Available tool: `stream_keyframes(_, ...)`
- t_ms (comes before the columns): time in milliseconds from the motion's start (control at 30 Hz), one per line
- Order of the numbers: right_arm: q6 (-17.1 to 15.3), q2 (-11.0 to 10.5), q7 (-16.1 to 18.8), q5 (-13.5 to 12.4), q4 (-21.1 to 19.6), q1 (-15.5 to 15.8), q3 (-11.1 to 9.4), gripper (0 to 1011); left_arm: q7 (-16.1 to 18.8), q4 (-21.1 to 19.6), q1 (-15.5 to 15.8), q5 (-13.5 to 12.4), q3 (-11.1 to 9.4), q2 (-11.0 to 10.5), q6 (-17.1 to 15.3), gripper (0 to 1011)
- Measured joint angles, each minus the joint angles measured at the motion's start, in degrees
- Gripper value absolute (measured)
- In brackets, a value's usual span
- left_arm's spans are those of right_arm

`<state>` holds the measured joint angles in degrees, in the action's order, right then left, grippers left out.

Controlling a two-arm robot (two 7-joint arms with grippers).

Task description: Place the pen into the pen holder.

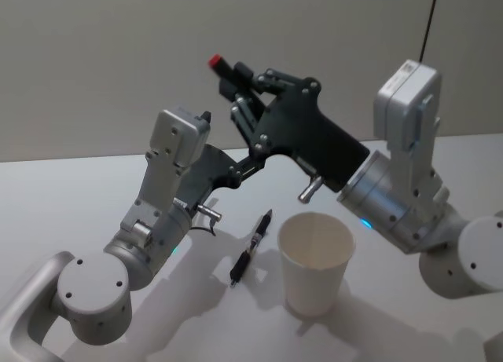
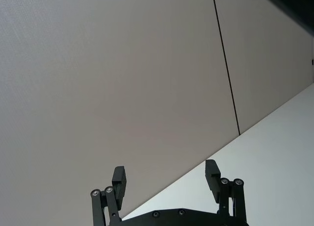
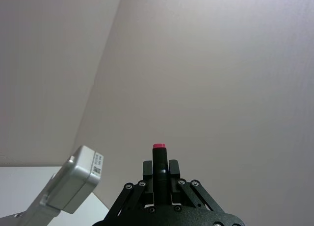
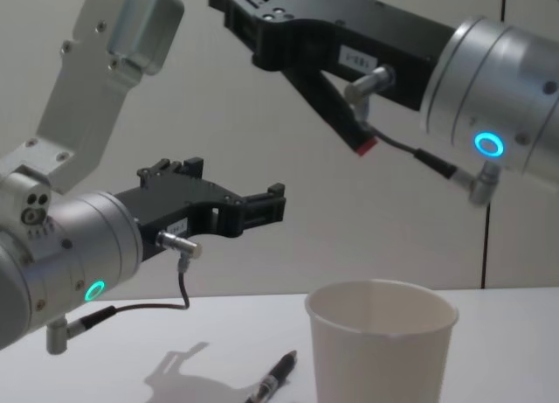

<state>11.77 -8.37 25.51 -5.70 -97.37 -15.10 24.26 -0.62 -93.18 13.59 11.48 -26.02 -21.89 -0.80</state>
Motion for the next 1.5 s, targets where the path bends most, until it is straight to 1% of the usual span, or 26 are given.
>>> stream_keyframes(233,0.5,-0.1,0.3,0.5,0.0,0.8,0.7,175,0.0,0.0,0.0,0.0,0.0,0.0,0.0,1004)
stream_keyframes(533,0.5,-1.4,-1.5,1.5,0.0,2.6,1.0,175,0.0,0.0,0.0,0.0,0.0,0.0,0.0,1004)
stream_keyframes(767,1.0,-1.9,-2.1,1.3,0.2,3.3,1.0,175,0.0,0.0,0.0,0.0,0.0,0.0,0.0,1004)
stream_keyframes(1100,1.8,-1.7,-2.1,0.6,1.1,3.5,1.3,175,0.0,0.0,0.0,0.0,0.0,0.0,0.0,1004)
stream_keyframes(1500,2.0,-1.8,-2.2,0.5,2.3,3.8,1.6,175,0.0,0.0,0.0,0.0,0.0,0.0,0.0,1004)
